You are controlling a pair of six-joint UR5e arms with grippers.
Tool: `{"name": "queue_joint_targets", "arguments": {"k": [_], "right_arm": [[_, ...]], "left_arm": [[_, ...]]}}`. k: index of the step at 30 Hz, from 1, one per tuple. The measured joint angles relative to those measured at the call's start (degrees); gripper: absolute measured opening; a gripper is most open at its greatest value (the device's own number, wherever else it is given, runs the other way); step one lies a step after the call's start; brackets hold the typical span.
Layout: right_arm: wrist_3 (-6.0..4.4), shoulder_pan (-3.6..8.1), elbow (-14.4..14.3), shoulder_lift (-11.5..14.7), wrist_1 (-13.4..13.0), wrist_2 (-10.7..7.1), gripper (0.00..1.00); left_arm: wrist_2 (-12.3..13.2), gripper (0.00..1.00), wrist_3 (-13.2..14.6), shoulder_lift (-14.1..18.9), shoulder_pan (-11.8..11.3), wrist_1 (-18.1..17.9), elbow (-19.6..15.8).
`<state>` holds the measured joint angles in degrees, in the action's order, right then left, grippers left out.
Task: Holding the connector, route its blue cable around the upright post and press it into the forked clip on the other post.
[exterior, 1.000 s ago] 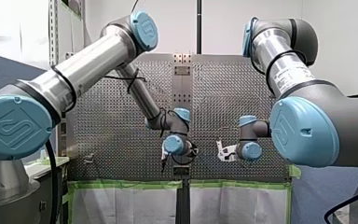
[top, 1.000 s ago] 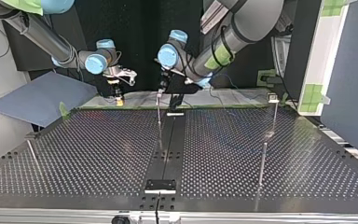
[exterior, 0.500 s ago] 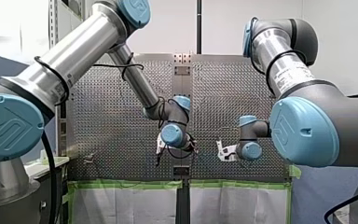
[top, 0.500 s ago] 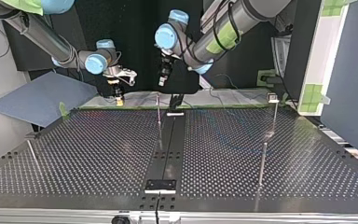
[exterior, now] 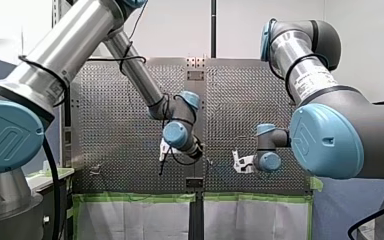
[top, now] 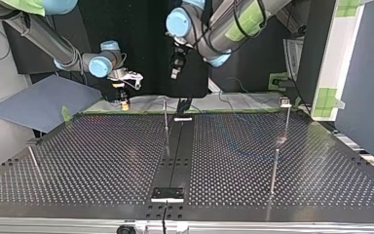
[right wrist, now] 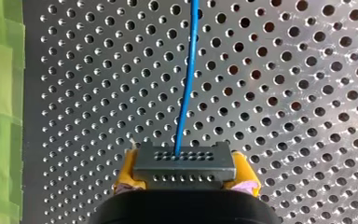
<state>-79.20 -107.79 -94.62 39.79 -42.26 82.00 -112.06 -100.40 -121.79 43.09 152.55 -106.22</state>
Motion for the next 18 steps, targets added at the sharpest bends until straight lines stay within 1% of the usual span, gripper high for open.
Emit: {"name": "queue_joint_targets", "arguments": {"k": [7, 13, 18], "right_arm": [[-0.1, 0.0, 0.05, 0.02, -0.02, -0.57, 0.0], [-0.32, 0.0, 0.12, 0.04, -0.03, -0.84, 0.0], [-0.34, 0.0, 0.12, 0.03, -0.03, -0.86, 0.0]], "left_arm": [[-0.01, 1.0, -3.75, 3.87, -0.15, -0.63, -3.88], [0.17, 1.0, -5.24, 7.03, -0.49, -0.86, -7.03], [2.01, 1.0, -7.73, 10.1, -1.54, -3.07, -10.1]]}}
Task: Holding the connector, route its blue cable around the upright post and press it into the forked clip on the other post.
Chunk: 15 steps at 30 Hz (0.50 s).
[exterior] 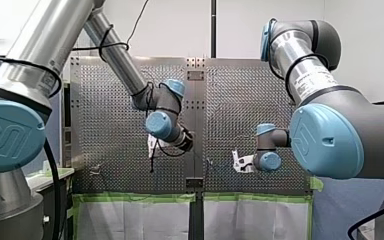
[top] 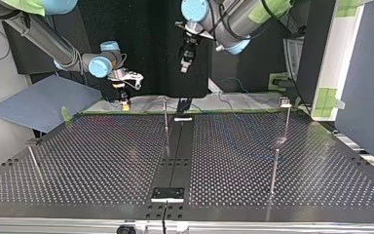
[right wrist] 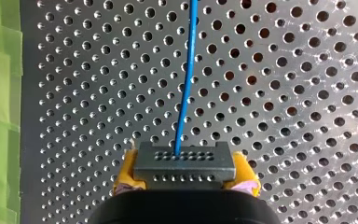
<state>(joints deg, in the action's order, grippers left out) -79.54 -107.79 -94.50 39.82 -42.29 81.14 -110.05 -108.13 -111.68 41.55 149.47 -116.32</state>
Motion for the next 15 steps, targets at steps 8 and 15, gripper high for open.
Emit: {"name": "queue_joint_targets", "arguments": {"k": [8, 15], "right_arm": [[0.05, 0.02, 0.0, 0.02, 0.36, 0.0, 0.0], [0.07, 0.0, 0.01, 0.04, 0.58, -0.01, 0.0]], "left_arm": [[0.72, 1.0, -0.74, 4.74, -0.38, -4.64, -4.74], [1.62, 1.0, -1.21, 8.91, -0.64, -8.8, -8.92]]}}
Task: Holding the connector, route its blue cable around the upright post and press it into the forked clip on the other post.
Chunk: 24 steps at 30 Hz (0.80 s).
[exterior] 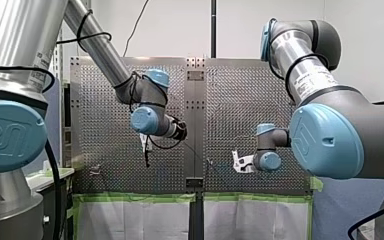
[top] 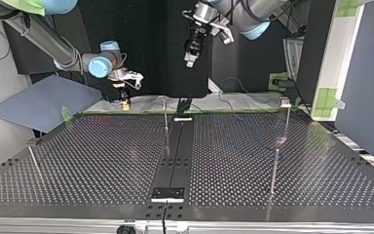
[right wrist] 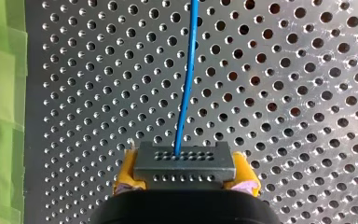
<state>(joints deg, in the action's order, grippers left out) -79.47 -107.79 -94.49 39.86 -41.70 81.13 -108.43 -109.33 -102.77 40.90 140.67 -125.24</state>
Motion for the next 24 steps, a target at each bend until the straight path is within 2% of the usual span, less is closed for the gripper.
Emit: {"name": "queue_joint_targets", "arguments": {"k": [13, 18, 24], "right_arm": [[0.0, -0.01, 0.1, 0.0, 0.13, 0.0, 0.0], [0.04, 0.04, 0.37, 0.0, 0.54, 0.0, 0.0], [0.2, 0.38, 0.49, 0.02, 1.24, 0.44, 0.0]], "left_arm": [[1.38, 1.0, -0.98, 7.94, -1.47, -8.07, -8.04], [1.99, 1.0, -1.09, 7.68, -2.13, -11.04, -9.89], [3.29, 1.0, -1.29, 7.07, -2.85, -14.38, -10.13]]}}
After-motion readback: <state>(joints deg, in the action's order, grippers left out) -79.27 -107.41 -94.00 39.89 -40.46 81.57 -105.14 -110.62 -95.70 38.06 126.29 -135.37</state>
